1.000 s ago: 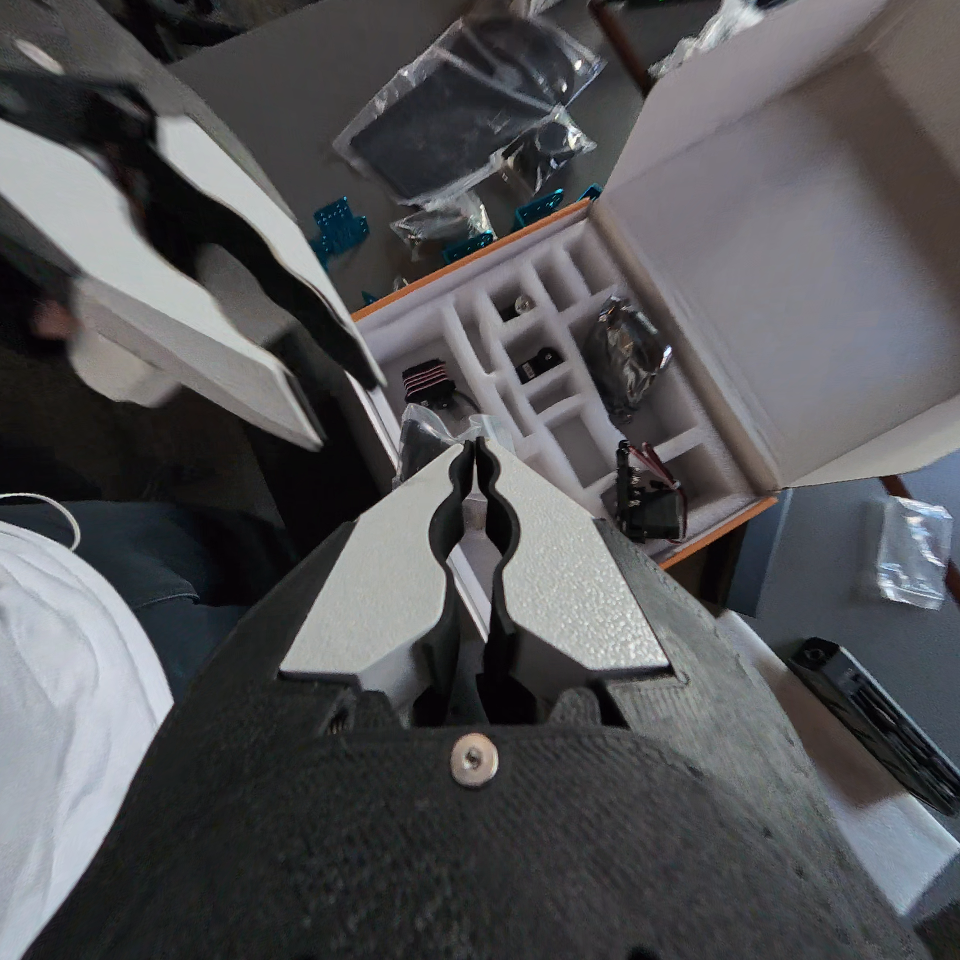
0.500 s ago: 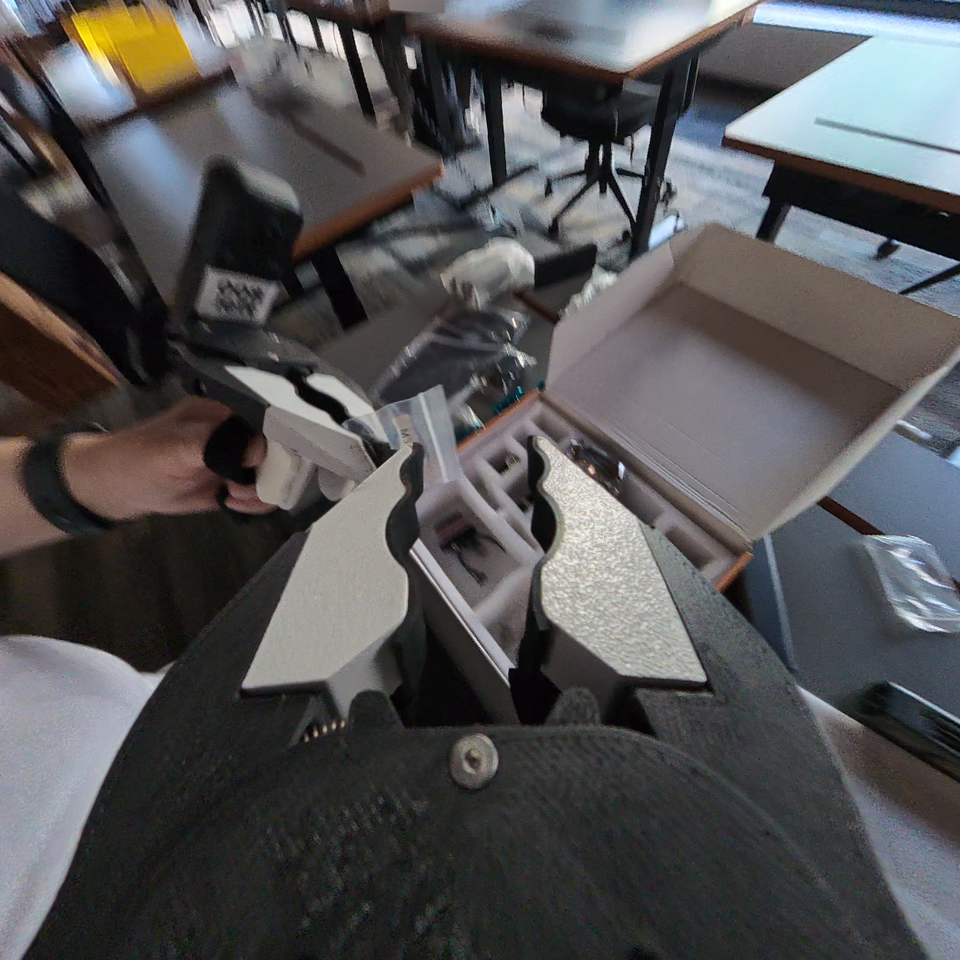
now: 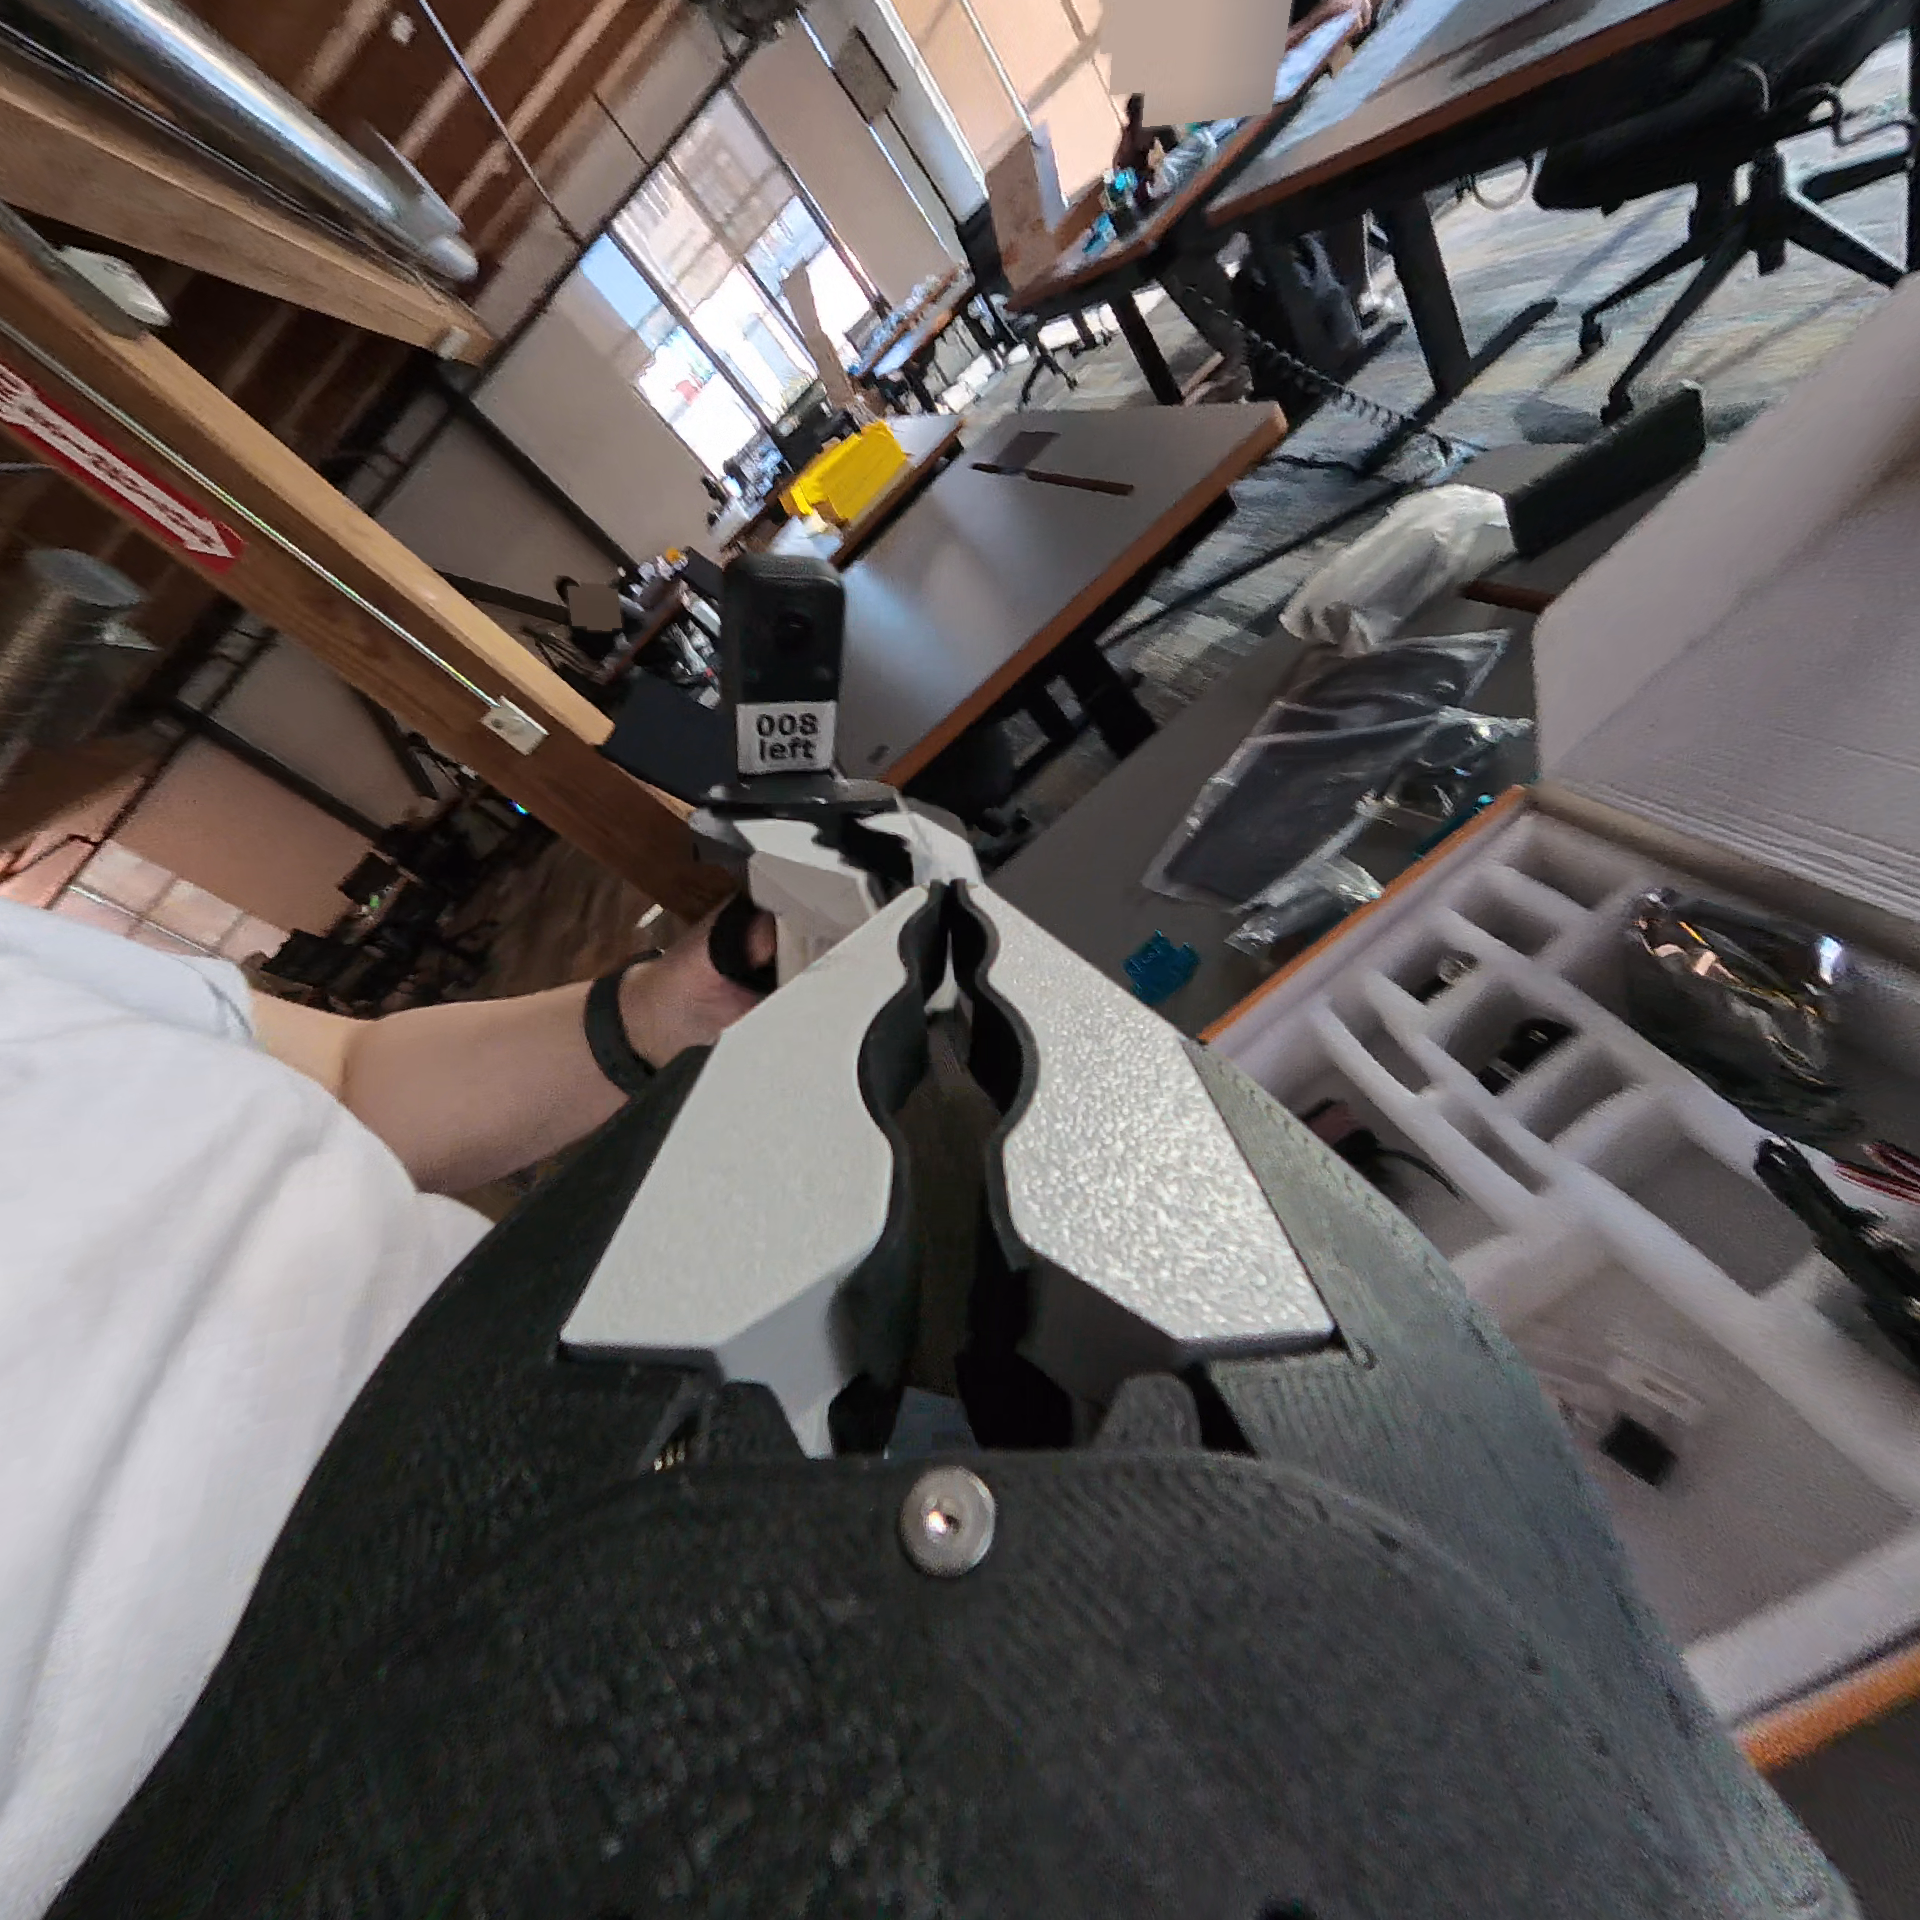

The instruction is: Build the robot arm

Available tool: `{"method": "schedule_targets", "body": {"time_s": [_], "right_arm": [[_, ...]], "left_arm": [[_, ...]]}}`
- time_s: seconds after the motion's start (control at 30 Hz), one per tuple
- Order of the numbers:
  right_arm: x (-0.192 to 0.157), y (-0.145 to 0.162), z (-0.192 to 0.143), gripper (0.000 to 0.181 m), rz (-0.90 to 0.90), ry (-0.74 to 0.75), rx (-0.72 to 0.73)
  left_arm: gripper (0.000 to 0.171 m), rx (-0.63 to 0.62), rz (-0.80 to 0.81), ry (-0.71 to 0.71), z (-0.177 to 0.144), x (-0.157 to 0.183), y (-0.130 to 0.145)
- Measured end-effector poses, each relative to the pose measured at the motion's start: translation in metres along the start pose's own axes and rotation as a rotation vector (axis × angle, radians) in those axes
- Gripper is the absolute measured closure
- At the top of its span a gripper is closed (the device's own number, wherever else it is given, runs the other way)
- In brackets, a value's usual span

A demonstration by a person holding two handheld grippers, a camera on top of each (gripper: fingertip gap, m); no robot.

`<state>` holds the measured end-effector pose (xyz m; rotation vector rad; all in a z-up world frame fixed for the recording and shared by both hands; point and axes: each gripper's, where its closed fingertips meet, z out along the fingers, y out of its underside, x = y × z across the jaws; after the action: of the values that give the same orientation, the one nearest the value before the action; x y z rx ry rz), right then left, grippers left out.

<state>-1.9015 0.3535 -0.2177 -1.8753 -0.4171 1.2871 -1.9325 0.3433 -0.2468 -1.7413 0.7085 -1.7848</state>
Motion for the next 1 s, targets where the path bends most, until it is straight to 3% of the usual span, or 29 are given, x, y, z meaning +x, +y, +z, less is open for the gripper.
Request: {"method": "schedule_targets", "body": {"time_s": [0.03, 0.1, 0.17, 0.27, 0.33, 0.4, 0.6, 0.77, 0.87, 1.0], "right_arm": [[0.006, 0.004, -0.001, 0.181, 0.001, 0.005, -0.020], [0.026, 0.021, 0.005, 0.181, -0.016, 0.047, -0.081], [0.057, 0.046, 0.013, 0.181, -0.057, 0.113, -0.161], [0.088, 0.078, 0.024, 0.181, 0.042, 0.091, -0.219], [0.107, 0.090, 0.025, 0.181, 0.082, 0.105, -0.216], [0.132, 0.111, 0.021, 0.181, 0.082, 0.159, -0.284], [0.184, 0.190, 0.011, 0.181, 0.158, 0.232, -0.548], [0.229, 0.257, -0.002, 0.181, 0.087, 0.310, -0.922], [0.238, 0.261, 0.002, 0.181, 0.057, 0.309, -0.974], [0.264, 0.255, -0.002, 0.181, -0.075, 0.438, -1.038]], "left_arm": [[0.168, -0.001, -0.006, -0.002, -0.005, -0.007, 0.003], [0.169, -0.016, -0.056, -0.034, -0.008, -0.029, 0.014], [0.158, -0.050, -0.067, -0.093, -0.010, -0.060, 0.028], [0.171, -0.038, -0.119, -0.110, -0.013, -0.093, 0.047], [0.147, -0.051, -0.215, -0.128, -0.014, -0.114, 0.066], [0.146, -0.064, -0.257, -0.152, -0.018, -0.127, 0.083], [0.152, -0.087, -0.256, -0.198, -0.036, -0.122, 0.112], [0.155, -0.132, -0.213, -0.243, -0.051, -0.112, 0.119], [0.156, -0.126, -0.190, -0.264, -0.060, -0.107, 0.112], [0.156, -0.110, -0.167, -0.279, -0.068, -0.102, 0.105]]}}
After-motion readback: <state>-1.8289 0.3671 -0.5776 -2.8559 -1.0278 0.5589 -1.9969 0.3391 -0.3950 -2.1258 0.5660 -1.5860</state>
